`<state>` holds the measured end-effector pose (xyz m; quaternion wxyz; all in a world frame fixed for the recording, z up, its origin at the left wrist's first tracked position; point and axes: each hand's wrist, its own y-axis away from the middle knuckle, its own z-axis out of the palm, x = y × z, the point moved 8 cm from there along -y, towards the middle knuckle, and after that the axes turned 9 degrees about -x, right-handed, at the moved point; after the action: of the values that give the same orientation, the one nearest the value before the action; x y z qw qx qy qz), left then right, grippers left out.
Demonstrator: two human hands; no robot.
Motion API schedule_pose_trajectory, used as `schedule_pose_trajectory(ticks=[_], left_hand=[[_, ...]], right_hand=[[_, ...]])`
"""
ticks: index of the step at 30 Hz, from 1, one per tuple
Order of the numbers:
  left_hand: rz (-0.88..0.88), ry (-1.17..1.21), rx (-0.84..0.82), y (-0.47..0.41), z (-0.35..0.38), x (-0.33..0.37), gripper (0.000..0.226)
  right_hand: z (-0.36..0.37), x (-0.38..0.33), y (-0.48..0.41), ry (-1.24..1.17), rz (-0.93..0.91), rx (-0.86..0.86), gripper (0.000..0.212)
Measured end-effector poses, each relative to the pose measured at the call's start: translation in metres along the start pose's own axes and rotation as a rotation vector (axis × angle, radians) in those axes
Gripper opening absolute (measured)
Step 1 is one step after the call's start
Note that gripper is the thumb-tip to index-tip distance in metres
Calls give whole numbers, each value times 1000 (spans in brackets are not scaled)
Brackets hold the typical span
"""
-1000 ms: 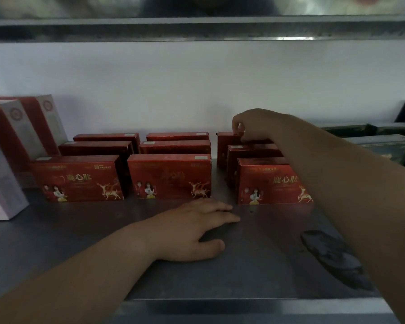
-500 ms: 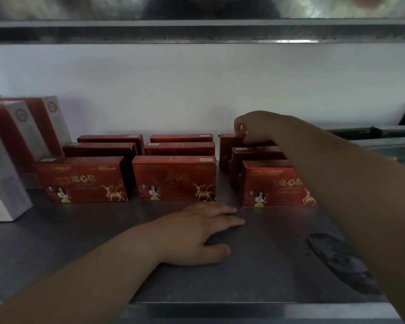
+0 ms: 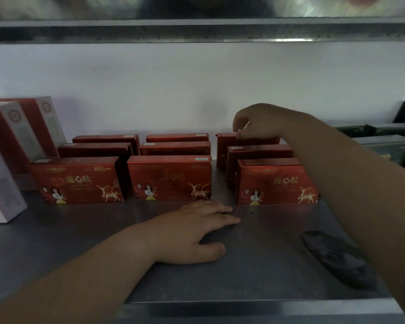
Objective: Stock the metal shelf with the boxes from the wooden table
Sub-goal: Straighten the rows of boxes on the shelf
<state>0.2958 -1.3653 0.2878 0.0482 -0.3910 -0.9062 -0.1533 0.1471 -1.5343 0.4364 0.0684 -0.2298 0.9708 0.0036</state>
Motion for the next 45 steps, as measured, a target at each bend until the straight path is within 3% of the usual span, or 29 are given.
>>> schedule_pose_trajectory(ticks=[3, 8, 20, 38, 45], left_hand=[[2, 7, -9, 0, 1, -1, 65], [5, 15, -6, -1, 0, -1, 64], [7, 8, 7, 1, -2, 2, 64], [6, 9, 6, 0, -1, 1, 64], [-3, 17, -15, 0, 0, 0, 63]], right_hand=[[-1, -2, 25, -66, -23, -96, 16], [11, 10, 38, 44, 25, -221, 39], [22, 3, 10, 156, 11, -32, 36], [22, -5, 20, 177, 6, 6, 38], [10, -19, 71, -80, -133, 86, 20]])
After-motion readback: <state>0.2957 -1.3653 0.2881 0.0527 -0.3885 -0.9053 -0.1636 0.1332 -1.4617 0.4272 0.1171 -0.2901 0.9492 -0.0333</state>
